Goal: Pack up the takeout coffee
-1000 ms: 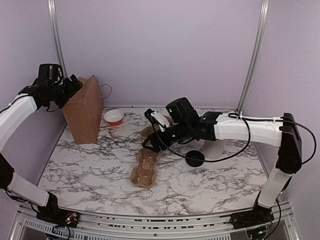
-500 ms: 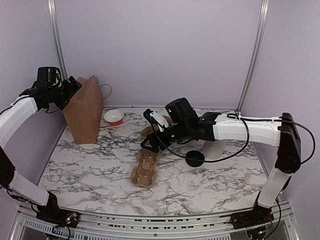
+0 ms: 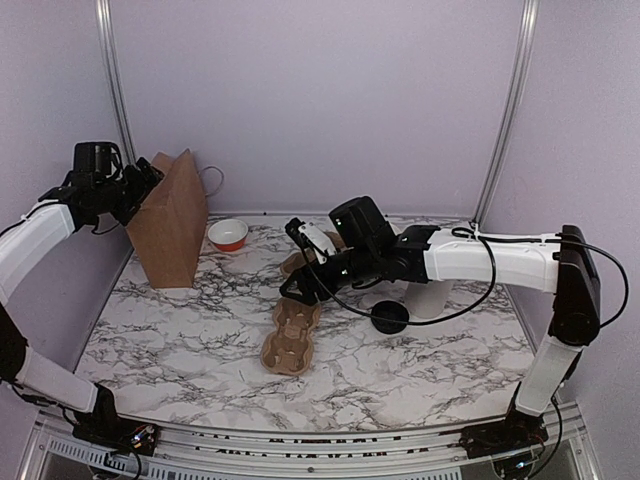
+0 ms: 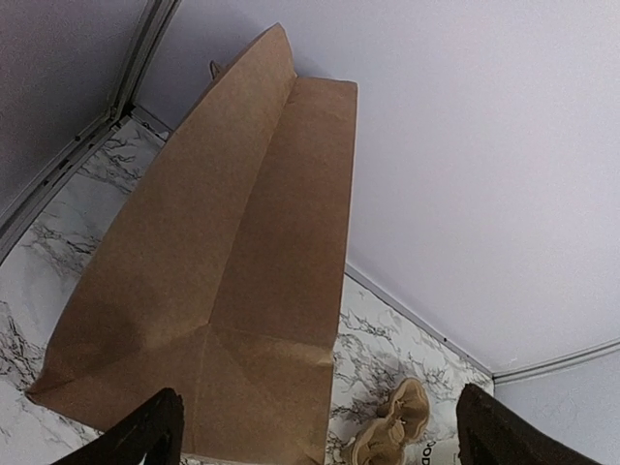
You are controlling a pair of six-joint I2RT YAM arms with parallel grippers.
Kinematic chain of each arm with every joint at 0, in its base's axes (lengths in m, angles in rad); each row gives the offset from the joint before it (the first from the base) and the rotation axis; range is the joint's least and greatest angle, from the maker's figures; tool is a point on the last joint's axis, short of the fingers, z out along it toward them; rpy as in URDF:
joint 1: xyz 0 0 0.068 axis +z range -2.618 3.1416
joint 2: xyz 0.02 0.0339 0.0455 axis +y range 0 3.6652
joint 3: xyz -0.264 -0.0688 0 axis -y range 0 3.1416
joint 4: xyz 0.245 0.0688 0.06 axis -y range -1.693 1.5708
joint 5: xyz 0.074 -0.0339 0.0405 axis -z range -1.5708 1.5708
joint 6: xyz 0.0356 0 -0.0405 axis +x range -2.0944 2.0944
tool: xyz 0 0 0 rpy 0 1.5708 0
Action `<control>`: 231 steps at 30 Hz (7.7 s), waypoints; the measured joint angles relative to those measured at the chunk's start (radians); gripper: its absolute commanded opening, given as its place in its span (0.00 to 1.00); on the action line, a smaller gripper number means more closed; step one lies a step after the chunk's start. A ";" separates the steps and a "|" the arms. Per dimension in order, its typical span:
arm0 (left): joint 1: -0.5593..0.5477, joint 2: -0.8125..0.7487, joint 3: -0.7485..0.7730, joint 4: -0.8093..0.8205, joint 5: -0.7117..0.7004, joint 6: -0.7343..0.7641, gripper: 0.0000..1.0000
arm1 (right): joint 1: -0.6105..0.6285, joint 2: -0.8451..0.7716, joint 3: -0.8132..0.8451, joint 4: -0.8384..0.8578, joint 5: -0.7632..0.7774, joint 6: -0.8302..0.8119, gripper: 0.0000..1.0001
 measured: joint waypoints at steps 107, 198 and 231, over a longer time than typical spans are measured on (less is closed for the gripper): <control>0.004 -0.018 0.278 -0.695 -0.291 0.547 0.03 | -0.002 0.069 0.046 -0.082 0.076 -0.078 0.70; -0.300 -0.132 0.300 -0.640 -0.100 0.713 0.00 | 0.098 0.326 0.245 -0.338 0.116 -0.420 0.24; -0.345 -0.109 0.293 -0.640 -0.123 0.728 0.00 | -0.001 -0.227 0.062 -0.229 0.094 -0.169 0.27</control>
